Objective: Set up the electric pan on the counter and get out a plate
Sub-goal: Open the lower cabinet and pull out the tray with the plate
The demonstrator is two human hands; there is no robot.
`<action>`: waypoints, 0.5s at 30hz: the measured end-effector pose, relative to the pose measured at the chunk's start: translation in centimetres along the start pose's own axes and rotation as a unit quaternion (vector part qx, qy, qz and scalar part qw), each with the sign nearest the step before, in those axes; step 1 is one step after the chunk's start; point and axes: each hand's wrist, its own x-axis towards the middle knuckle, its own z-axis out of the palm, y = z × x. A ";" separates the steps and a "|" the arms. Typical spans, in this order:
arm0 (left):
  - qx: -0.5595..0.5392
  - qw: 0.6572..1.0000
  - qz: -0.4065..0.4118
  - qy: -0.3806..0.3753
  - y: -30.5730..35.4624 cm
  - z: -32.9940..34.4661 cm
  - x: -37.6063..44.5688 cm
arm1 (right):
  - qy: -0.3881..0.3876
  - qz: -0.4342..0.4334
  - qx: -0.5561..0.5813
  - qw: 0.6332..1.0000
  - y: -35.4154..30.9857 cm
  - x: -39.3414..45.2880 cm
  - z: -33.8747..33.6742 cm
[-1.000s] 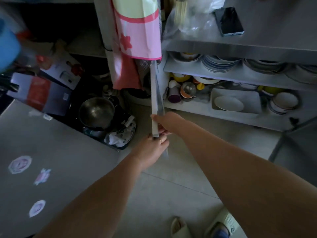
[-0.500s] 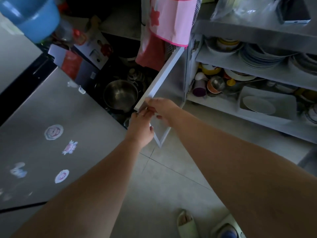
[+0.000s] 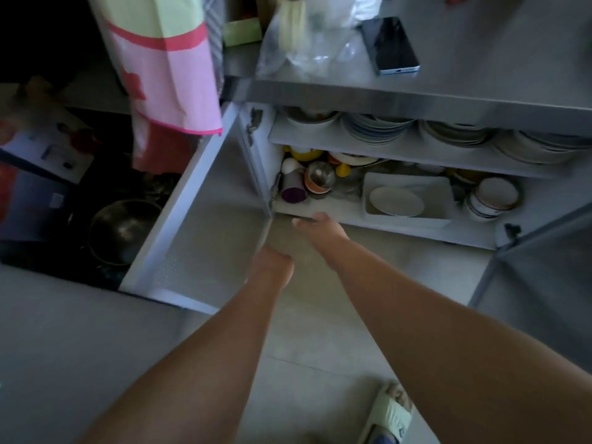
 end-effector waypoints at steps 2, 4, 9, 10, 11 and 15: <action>0.034 0.999 0.021 -0.027 3.8 2.4 1.0 | 0.027 0.013 0.024 0.999 1.6 1.3 -3.6; 0.072 0.995 0.040 -0.060 7.7 5.1 2.2 | 0.042 0.038 0.048 0.997 3.2 3.2 -7.2; 0.112 0.987 0.064 -0.098 16.7 11.9 5.2 | 0.092 0.080 0.078 0.989 7.2 8.3 -15.0; 0.098 0.988 0.070 -0.101 18.3 13.1 5.5 | 0.108 0.082 0.092 0.987 8.1 9.3 -16.5; 0.080 0.989 0.074 -0.104 19.8 14.5 5.9 | 0.123 0.080 0.108 0.983 9.3 10.4 -18.1; 0.018 0.990 0.082 -0.115 23.6 18.0 7.0 | 0.162 0.105 0.145 0.970 13.0 13.7 -22.5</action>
